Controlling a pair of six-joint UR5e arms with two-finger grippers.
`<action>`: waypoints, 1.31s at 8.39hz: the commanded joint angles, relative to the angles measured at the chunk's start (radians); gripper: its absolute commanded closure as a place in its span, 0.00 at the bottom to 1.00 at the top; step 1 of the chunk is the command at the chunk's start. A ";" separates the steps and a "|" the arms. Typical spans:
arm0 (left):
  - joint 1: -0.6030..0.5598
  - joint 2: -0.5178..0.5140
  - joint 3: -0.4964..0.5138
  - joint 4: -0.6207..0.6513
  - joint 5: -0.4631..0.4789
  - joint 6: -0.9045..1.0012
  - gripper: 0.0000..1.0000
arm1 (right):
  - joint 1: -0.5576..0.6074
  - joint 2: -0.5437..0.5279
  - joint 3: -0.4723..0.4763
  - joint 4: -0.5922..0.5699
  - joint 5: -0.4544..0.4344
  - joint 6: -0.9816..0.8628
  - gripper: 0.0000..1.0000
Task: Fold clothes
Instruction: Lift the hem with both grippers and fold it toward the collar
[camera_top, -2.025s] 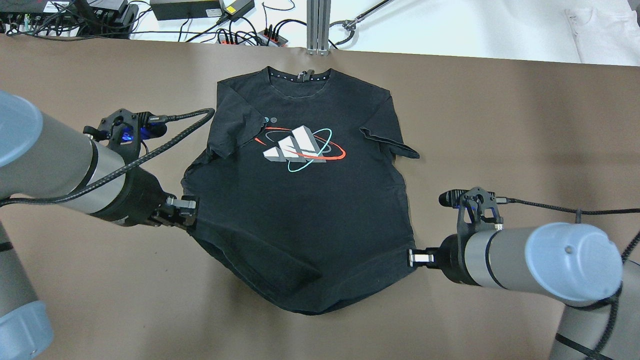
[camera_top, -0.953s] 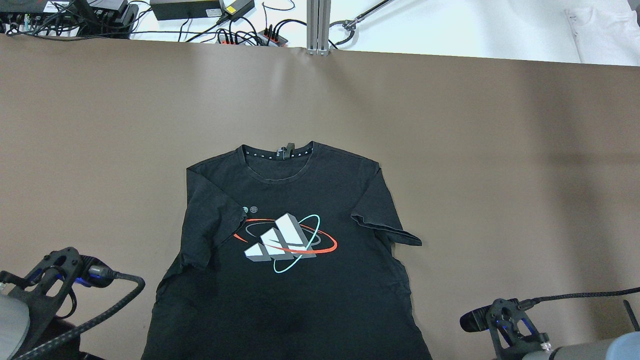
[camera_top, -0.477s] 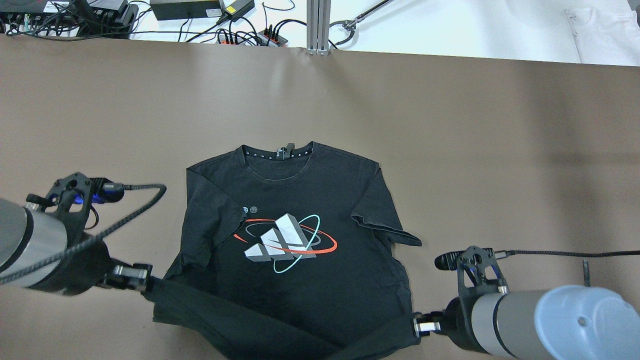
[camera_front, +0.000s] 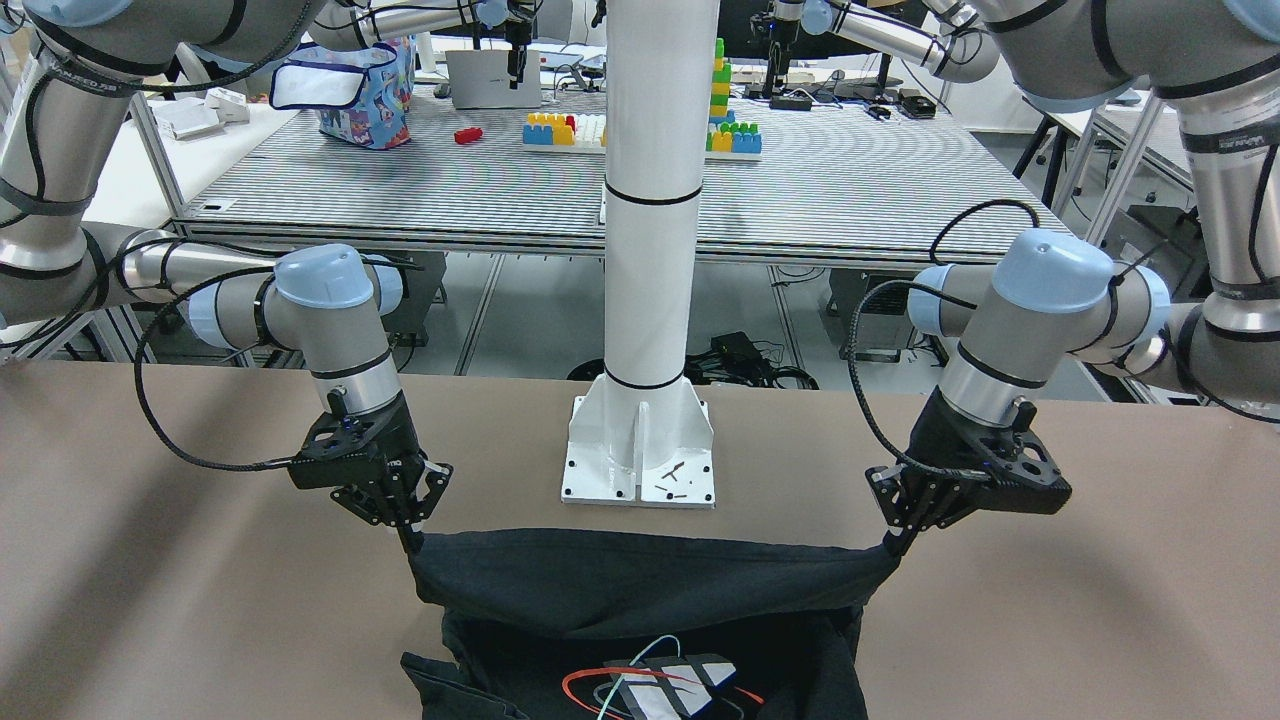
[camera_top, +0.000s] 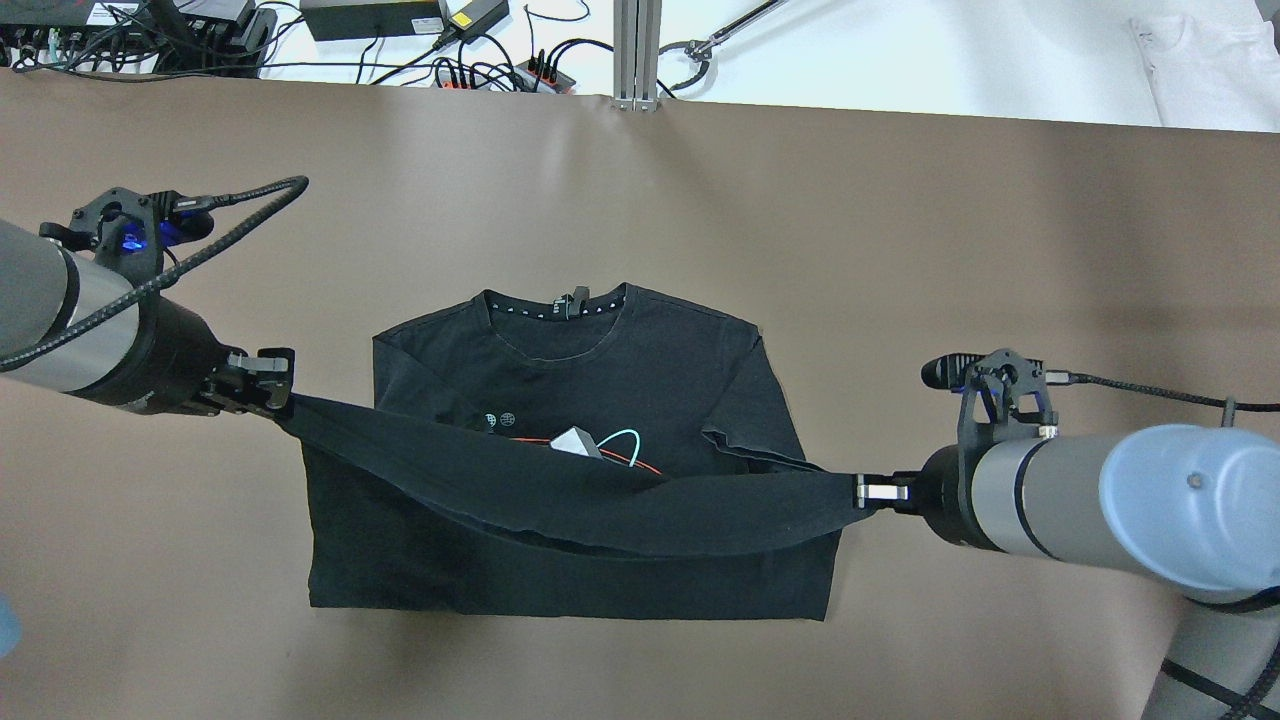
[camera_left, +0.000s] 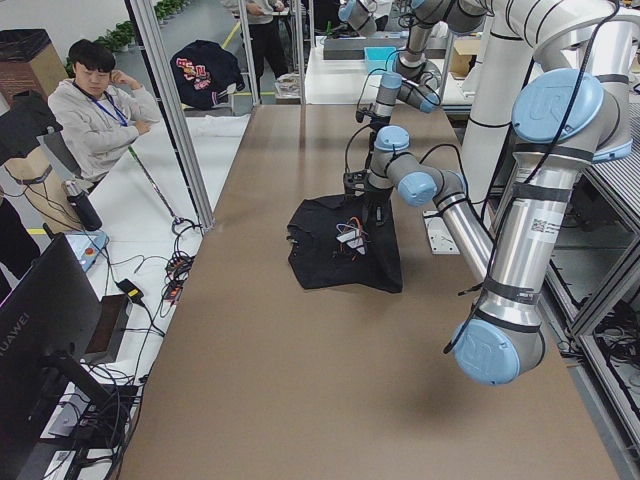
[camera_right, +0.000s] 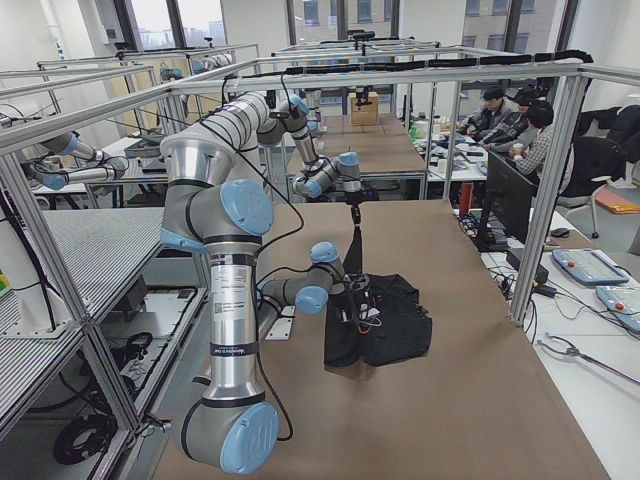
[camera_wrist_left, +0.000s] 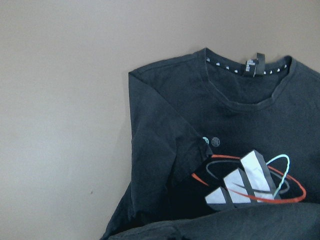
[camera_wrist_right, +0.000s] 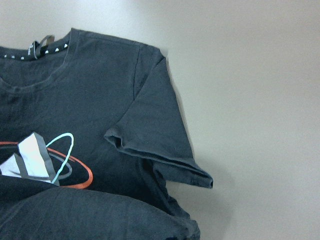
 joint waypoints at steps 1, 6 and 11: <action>-0.033 -0.055 0.078 -0.002 0.048 0.002 1.00 | 0.087 0.081 -0.082 -0.005 0.000 -0.001 1.00; -0.038 -0.086 0.383 -0.187 0.141 0.028 1.00 | 0.117 0.254 -0.376 0.010 -0.015 -0.012 1.00; -0.028 -0.095 0.612 -0.410 0.160 0.028 1.00 | 0.117 0.330 -0.646 0.156 -0.106 -0.015 1.00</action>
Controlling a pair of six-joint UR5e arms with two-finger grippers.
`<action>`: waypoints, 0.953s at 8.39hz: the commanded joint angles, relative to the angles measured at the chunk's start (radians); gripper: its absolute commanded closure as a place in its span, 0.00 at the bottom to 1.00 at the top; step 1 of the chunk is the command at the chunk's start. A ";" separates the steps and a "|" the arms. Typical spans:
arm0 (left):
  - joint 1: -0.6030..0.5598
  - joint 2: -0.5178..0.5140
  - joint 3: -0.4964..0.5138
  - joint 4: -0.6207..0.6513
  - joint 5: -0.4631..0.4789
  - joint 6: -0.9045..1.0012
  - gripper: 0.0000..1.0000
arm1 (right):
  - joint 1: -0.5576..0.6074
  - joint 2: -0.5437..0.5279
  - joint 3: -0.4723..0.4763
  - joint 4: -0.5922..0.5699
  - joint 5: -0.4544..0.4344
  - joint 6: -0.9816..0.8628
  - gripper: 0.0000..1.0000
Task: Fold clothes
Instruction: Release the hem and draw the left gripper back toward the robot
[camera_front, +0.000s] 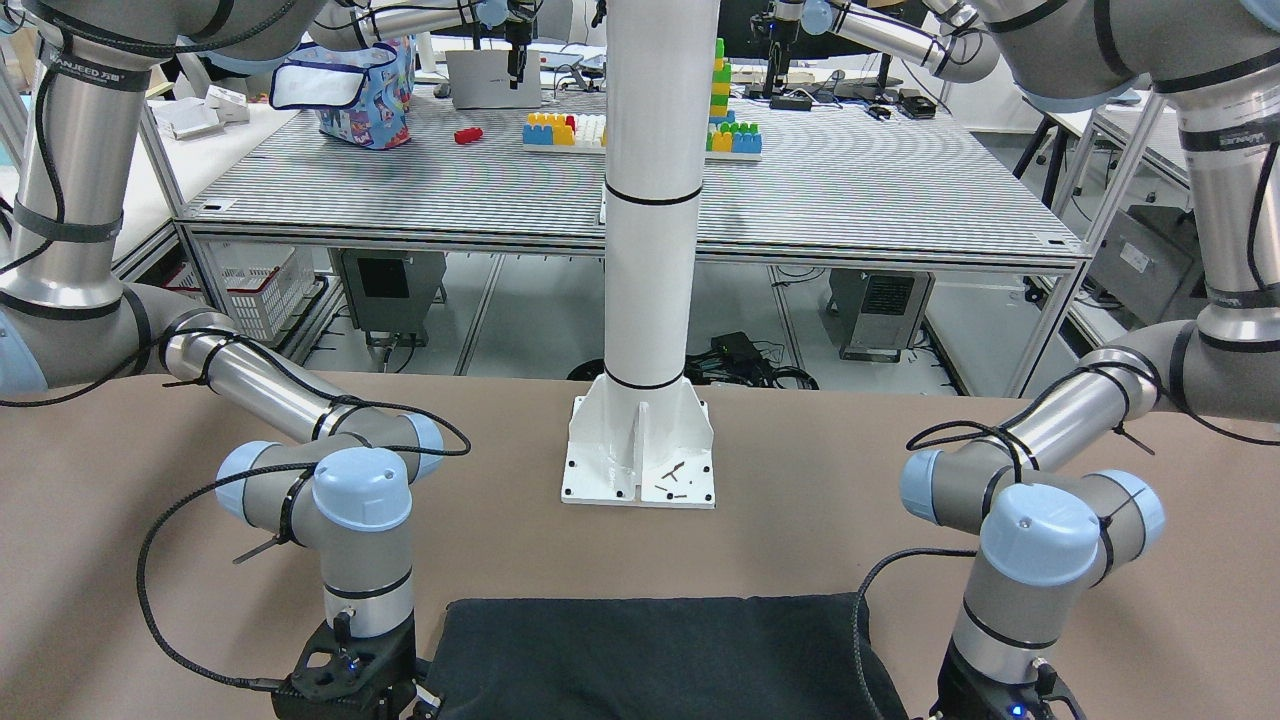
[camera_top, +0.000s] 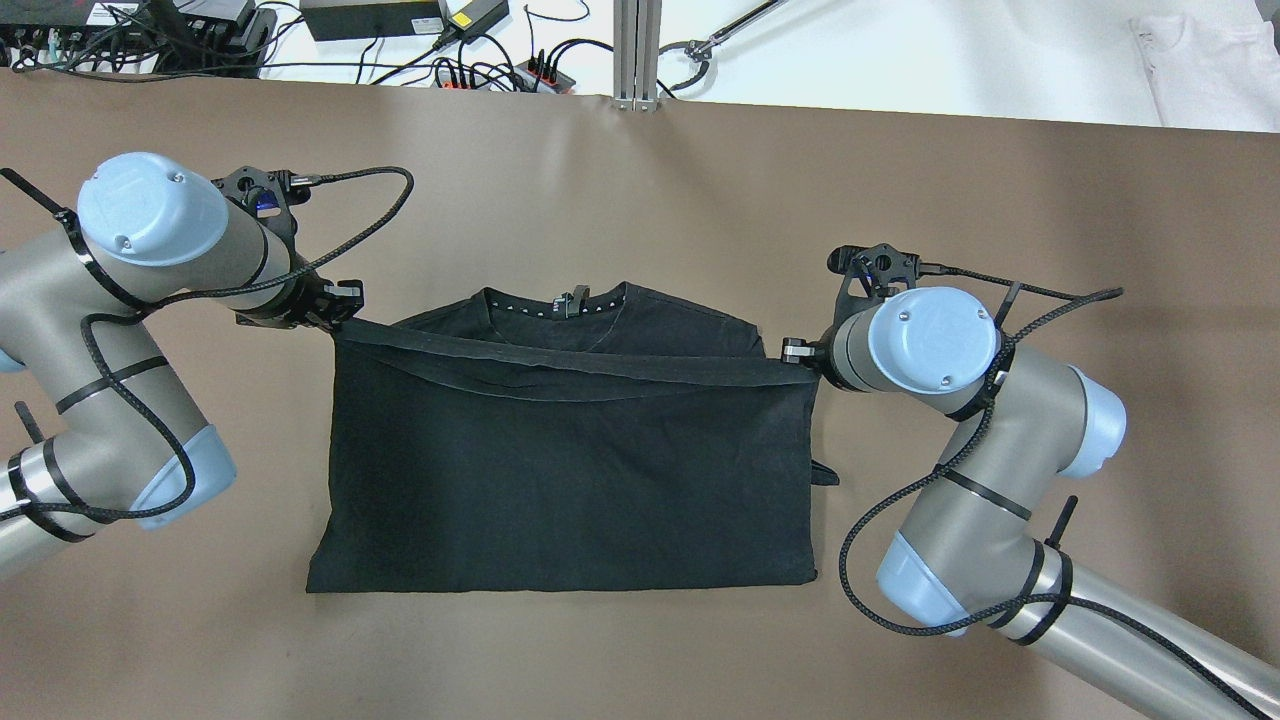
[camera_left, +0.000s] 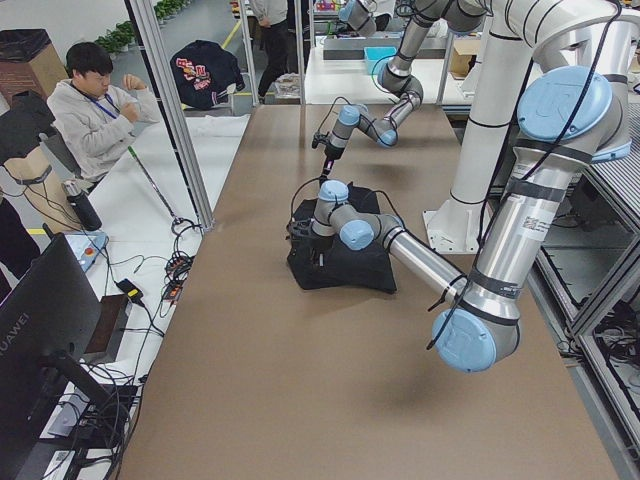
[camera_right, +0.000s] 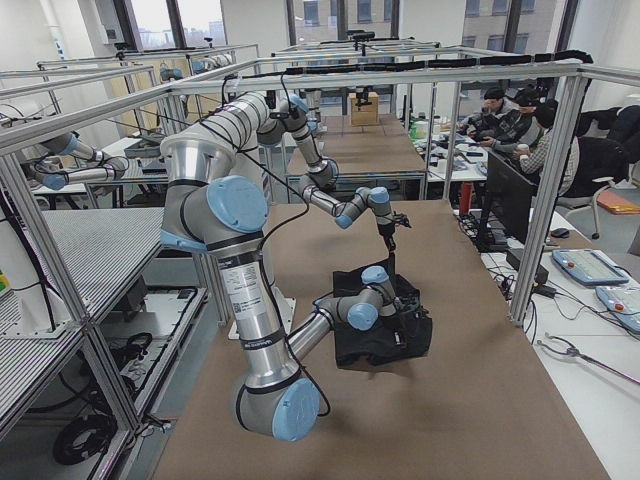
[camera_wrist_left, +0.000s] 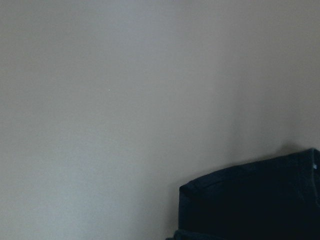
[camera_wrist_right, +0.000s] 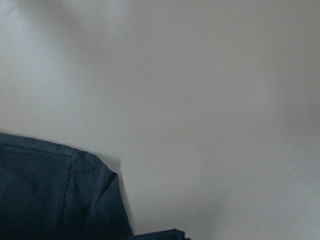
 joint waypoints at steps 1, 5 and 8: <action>0.004 -0.003 0.067 -0.084 0.004 0.003 1.00 | 0.000 0.022 -0.086 0.055 -0.011 -0.004 1.00; 0.036 -0.002 0.073 -0.084 0.011 0.006 1.00 | 0.000 0.030 -0.090 0.055 -0.011 -0.004 0.79; 0.036 0.001 0.082 -0.131 0.030 0.061 0.48 | 0.000 0.031 -0.100 0.060 -0.010 -0.035 0.07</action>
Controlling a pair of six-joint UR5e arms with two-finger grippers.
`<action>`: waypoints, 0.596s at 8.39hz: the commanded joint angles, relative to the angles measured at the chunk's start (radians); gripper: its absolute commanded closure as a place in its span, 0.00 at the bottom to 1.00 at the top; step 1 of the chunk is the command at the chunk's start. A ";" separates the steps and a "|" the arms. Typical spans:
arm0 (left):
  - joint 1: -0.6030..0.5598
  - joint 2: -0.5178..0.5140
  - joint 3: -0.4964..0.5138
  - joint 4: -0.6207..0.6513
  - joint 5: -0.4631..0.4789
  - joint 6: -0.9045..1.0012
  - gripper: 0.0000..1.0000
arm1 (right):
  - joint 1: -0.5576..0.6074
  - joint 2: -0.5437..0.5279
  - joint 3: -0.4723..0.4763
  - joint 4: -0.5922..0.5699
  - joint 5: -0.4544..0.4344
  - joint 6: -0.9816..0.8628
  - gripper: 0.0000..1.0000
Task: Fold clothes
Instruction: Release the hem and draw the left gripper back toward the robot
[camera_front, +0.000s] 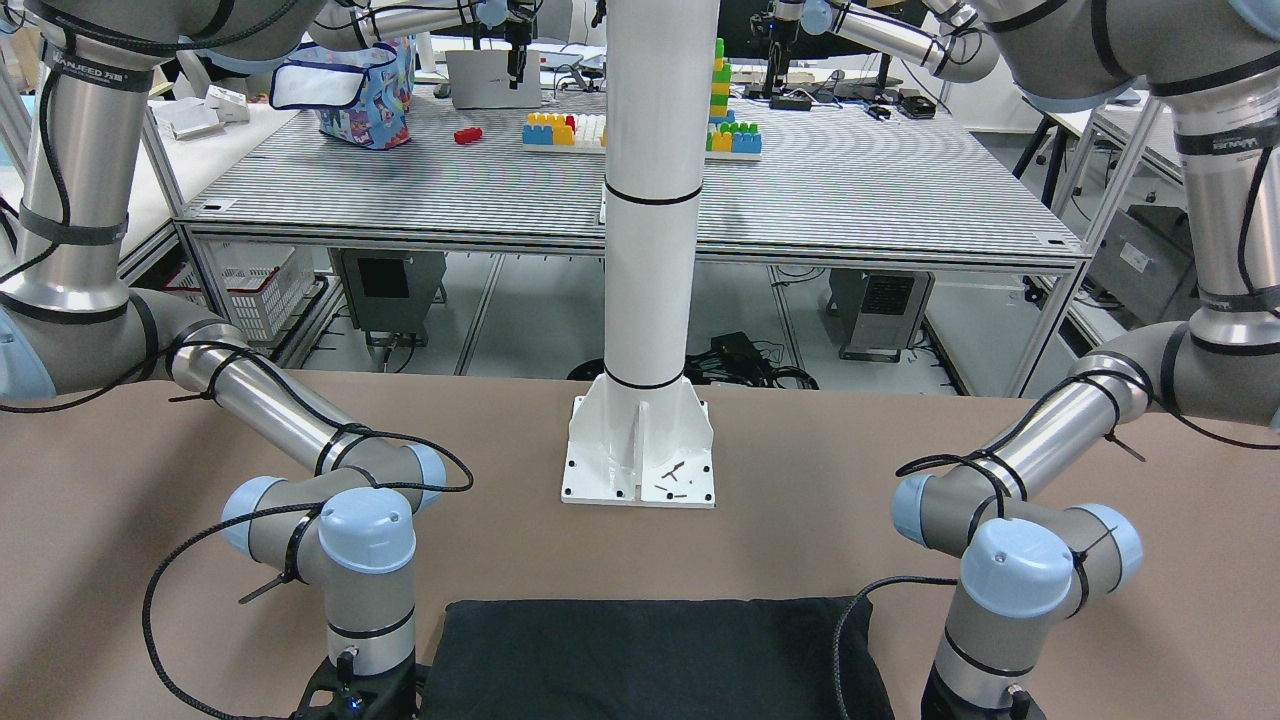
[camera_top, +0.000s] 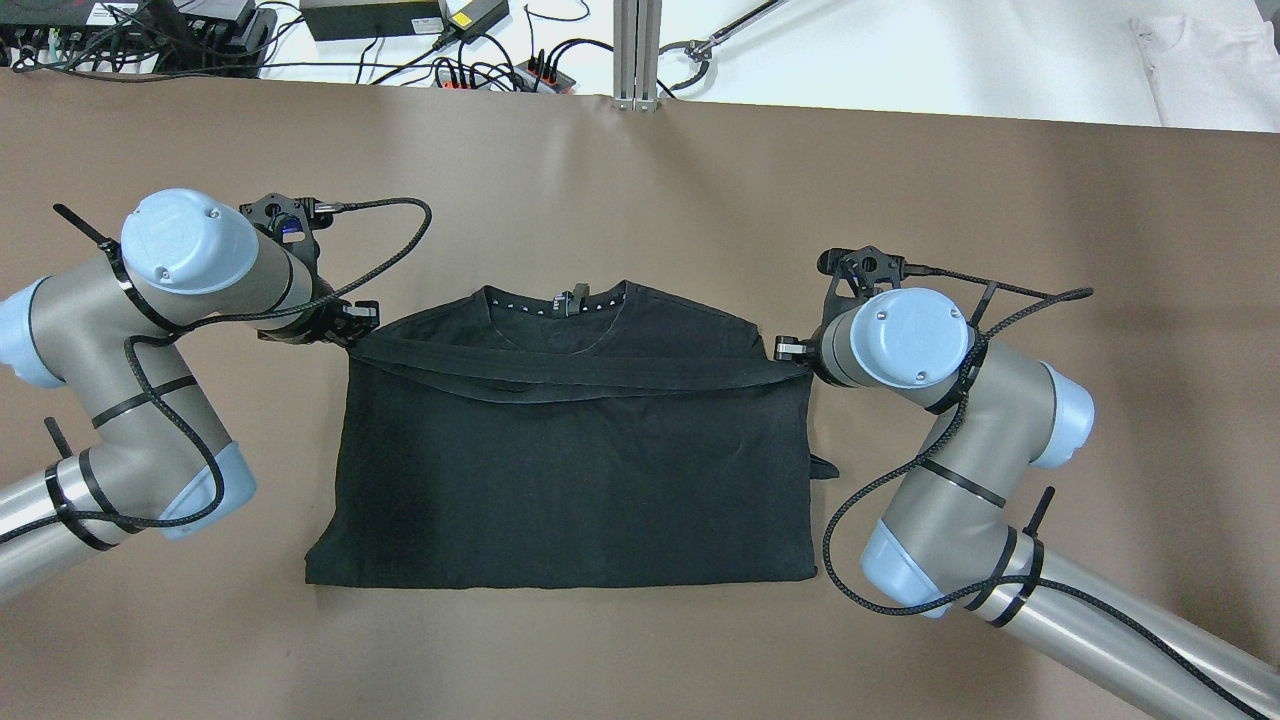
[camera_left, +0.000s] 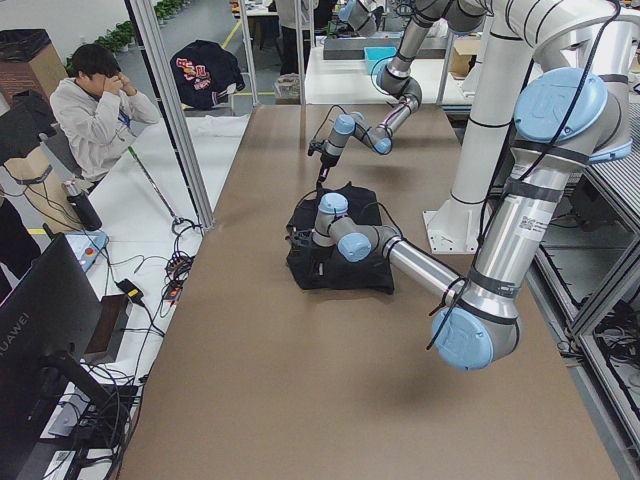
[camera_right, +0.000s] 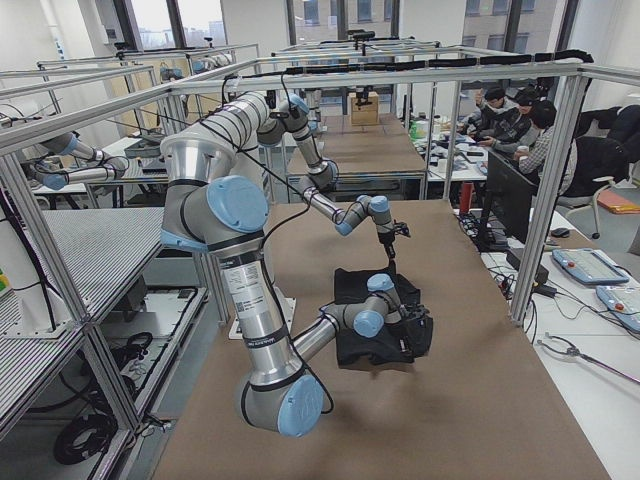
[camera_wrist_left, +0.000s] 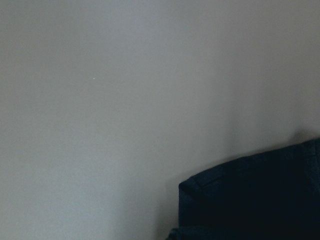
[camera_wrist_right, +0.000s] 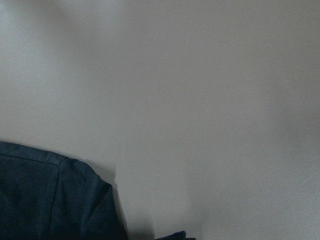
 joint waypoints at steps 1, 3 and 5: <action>-0.013 0.021 -0.022 -0.082 -0.004 0.157 0.00 | 0.001 0.001 0.018 0.009 0.009 -0.067 0.06; -0.040 0.047 -0.105 -0.079 -0.110 0.230 0.00 | 0.001 -0.003 0.043 0.009 0.012 -0.112 0.06; -0.026 0.140 -0.204 -0.082 -0.123 0.220 0.00 | -0.004 -0.016 0.067 0.010 0.012 -0.112 0.06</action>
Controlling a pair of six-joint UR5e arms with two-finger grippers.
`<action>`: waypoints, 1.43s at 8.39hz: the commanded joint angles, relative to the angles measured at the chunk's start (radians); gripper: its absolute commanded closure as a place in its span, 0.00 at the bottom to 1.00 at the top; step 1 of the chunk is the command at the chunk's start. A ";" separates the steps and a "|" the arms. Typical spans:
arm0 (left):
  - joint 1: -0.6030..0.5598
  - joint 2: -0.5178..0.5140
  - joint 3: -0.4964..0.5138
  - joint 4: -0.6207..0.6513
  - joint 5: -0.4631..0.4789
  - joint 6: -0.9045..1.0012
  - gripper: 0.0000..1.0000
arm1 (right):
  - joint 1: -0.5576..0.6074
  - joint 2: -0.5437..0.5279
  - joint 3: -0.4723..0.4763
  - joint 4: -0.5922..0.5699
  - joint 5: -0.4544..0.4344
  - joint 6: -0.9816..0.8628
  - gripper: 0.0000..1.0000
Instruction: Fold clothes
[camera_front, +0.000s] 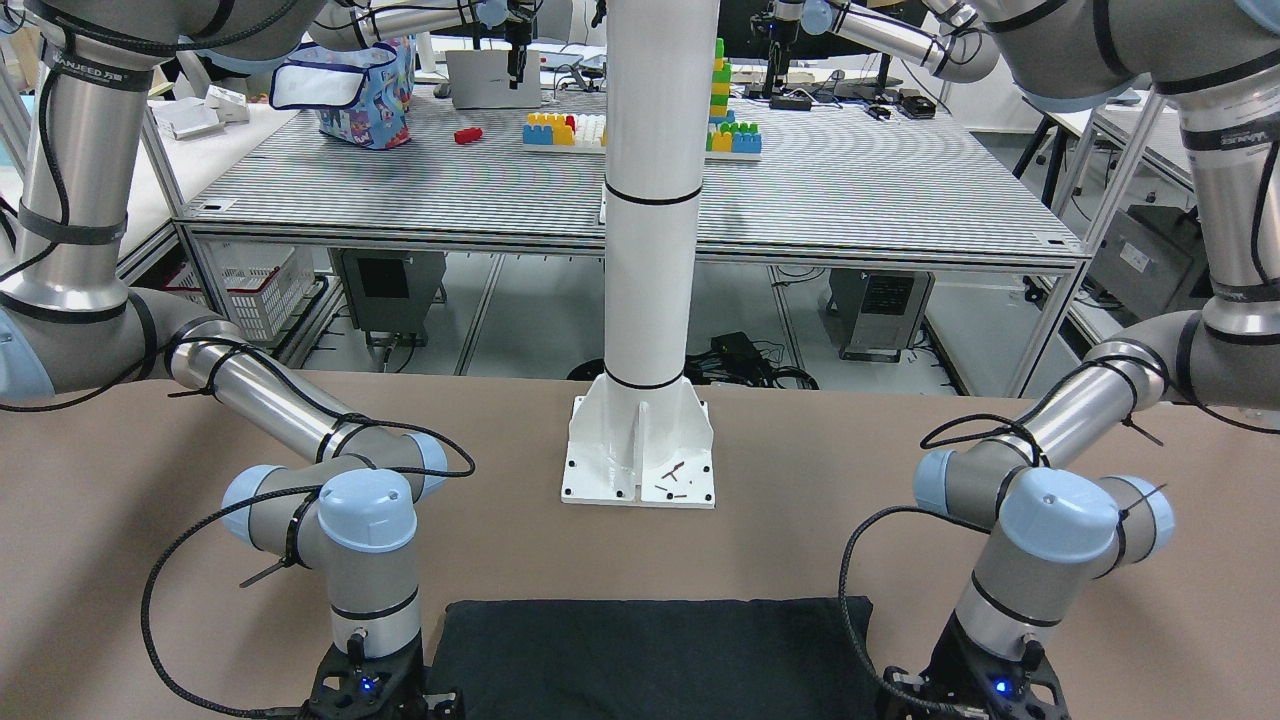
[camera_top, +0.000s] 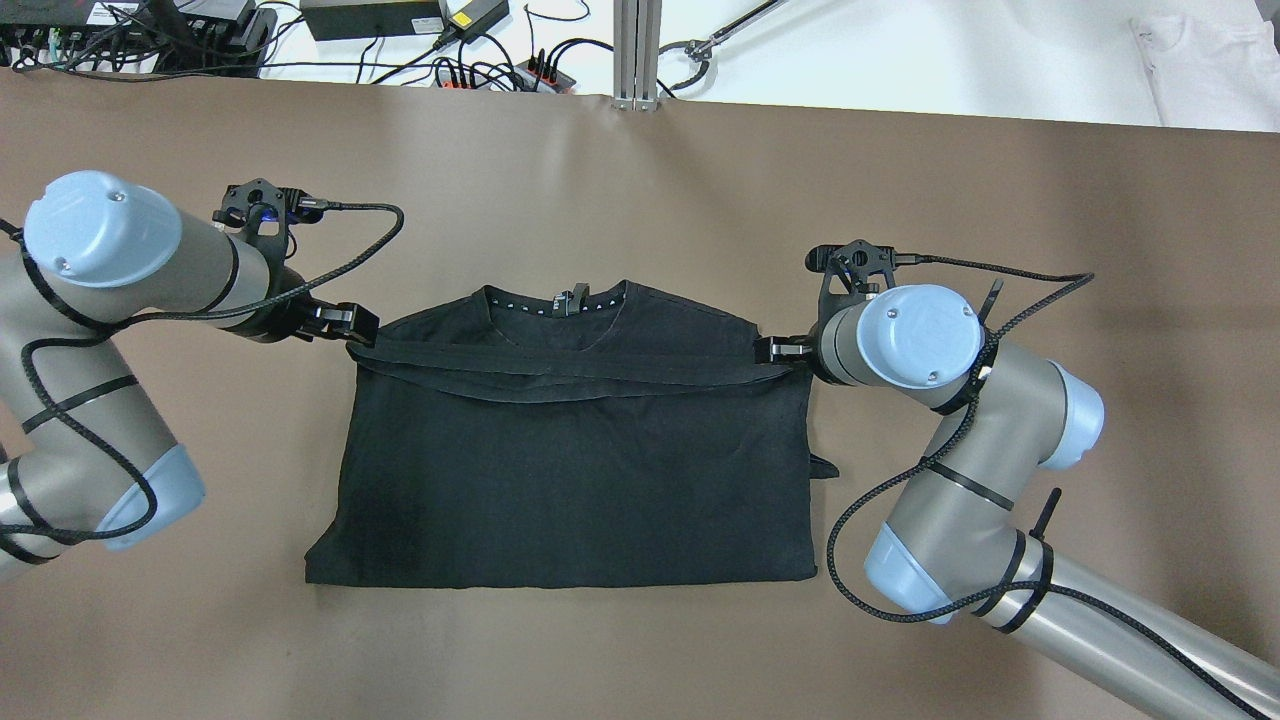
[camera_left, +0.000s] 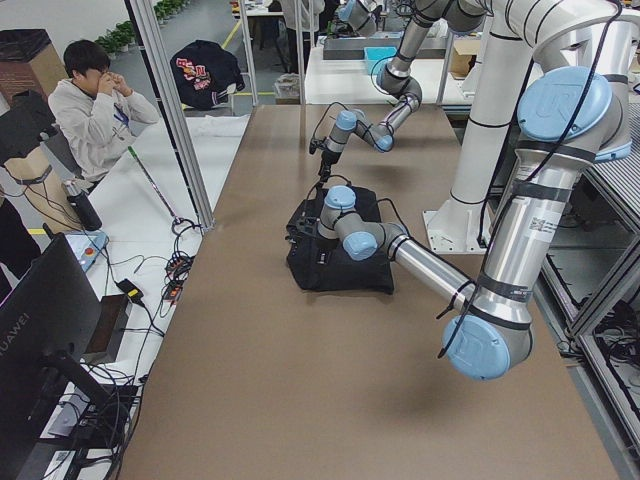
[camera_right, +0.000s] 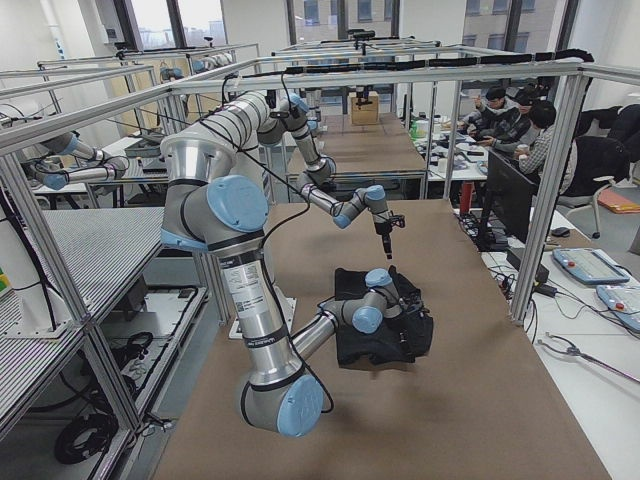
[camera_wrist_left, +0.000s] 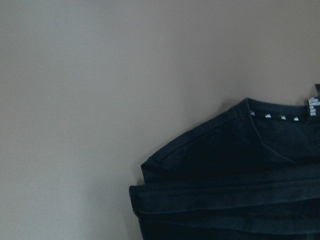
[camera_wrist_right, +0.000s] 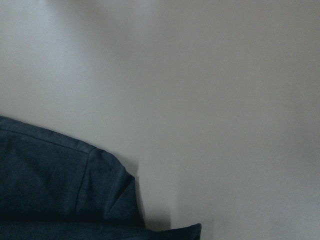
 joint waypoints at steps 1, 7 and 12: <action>0.042 0.119 -0.129 -0.011 -0.019 0.002 0.00 | -0.006 -0.012 0.025 0.001 0.001 -0.008 0.06; 0.289 0.299 -0.134 -0.241 0.083 -0.056 0.01 | -0.007 -0.013 0.019 0.001 -0.007 -0.008 0.06; 0.353 0.297 -0.114 -0.241 0.114 -0.065 0.25 | -0.007 -0.015 0.019 0.001 -0.008 -0.008 0.06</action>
